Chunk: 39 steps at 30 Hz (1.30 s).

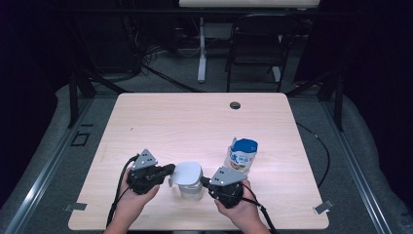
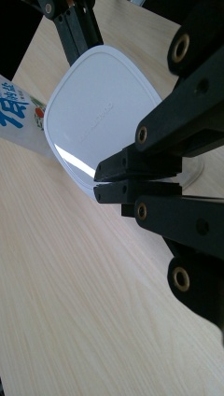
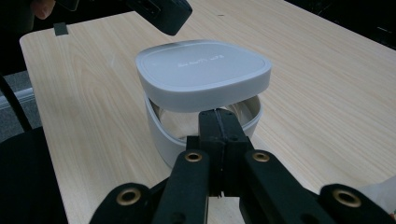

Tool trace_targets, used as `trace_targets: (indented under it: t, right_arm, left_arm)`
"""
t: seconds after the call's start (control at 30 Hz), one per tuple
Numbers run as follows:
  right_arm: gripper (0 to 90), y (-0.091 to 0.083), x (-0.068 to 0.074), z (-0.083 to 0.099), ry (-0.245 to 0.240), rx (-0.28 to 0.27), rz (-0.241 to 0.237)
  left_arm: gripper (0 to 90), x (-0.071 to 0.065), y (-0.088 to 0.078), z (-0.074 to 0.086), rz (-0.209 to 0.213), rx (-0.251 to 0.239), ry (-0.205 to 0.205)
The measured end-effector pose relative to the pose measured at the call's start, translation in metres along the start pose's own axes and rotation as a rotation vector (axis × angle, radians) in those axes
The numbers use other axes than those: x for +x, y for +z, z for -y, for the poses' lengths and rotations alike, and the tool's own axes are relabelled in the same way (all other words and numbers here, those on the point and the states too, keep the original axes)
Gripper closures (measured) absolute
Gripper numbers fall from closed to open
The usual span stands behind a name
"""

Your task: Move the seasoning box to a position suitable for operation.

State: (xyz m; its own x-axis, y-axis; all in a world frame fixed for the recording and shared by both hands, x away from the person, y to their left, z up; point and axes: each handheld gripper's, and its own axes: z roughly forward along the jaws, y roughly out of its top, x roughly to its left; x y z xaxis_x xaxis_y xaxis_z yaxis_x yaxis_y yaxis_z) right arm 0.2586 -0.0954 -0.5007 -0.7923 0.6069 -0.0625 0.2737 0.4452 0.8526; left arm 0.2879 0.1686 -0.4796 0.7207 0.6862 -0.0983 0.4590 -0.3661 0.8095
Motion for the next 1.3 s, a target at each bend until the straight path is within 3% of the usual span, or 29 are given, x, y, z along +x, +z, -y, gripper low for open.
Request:
trace_targets:
  t: [0.37,0.63,0.77,1.3]
  right_arm:
    - [90.0,-0.001,0.001,-0.003,-0.005,0.004,0.006]
    - [90.0,-0.001,-0.003,-0.005,0.029,-0.012,-0.010]
    - [90.0,-0.001,-0.005,-0.008,0.030,-0.003,-0.015]
    - [90.0,0.001,-0.005,-0.019,0.039,-0.002,-0.025]
  left_arm:
    - [81.1,0.009,-0.011,0.004,-0.014,-0.027,-0.031]
    - [65.4,0.018,-0.014,0.012,-0.043,-0.045,-0.063]
    - [57.5,0.023,-0.015,0.015,-0.065,-0.055,-0.061]
    - [56.5,0.037,-0.015,0.026,-0.101,-0.041,-0.093]
